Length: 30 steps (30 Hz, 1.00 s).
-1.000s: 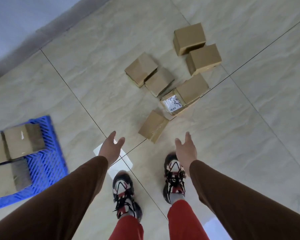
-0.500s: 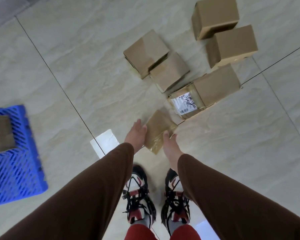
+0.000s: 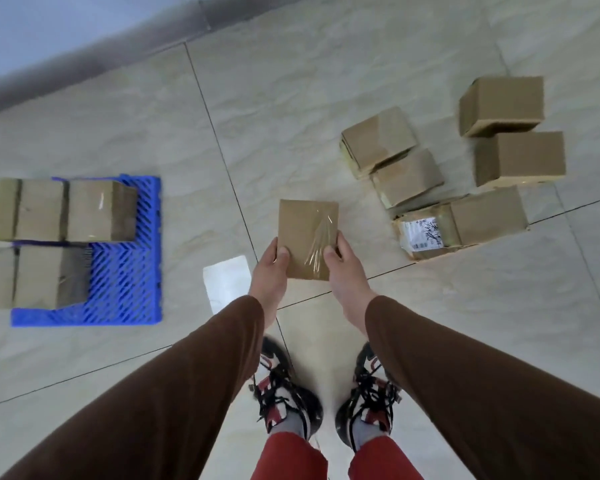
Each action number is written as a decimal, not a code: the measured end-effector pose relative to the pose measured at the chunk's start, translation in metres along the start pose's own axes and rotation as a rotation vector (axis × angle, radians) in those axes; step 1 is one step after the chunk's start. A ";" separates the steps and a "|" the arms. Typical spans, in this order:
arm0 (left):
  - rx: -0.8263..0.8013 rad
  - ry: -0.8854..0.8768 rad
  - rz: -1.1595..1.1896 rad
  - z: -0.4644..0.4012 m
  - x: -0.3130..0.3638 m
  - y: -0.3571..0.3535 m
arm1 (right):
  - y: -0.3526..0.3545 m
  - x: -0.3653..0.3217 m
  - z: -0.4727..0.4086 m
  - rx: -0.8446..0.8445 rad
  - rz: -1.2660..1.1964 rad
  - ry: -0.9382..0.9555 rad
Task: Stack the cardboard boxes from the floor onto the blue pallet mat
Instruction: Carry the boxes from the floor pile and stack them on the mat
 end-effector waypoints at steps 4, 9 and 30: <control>0.048 -0.008 0.090 0.034 0.008 0.065 | -0.057 -0.031 0.029 -0.061 0.045 0.051; 0.112 -0.043 0.193 0.067 0.000 0.153 | -0.144 -0.049 0.065 -0.098 0.095 0.066; 0.127 0.208 0.454 0.072 -0.132 0.400 | -0.404 0.003 0.099 -0.136 0.109 -0.045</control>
Point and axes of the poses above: each hand's wrist, its own z-axis away from the middle knuckle, its own y-axis out of the back of the hand, x = y × z, the point moved 8 cm from there along -z, towards the middle knuckle
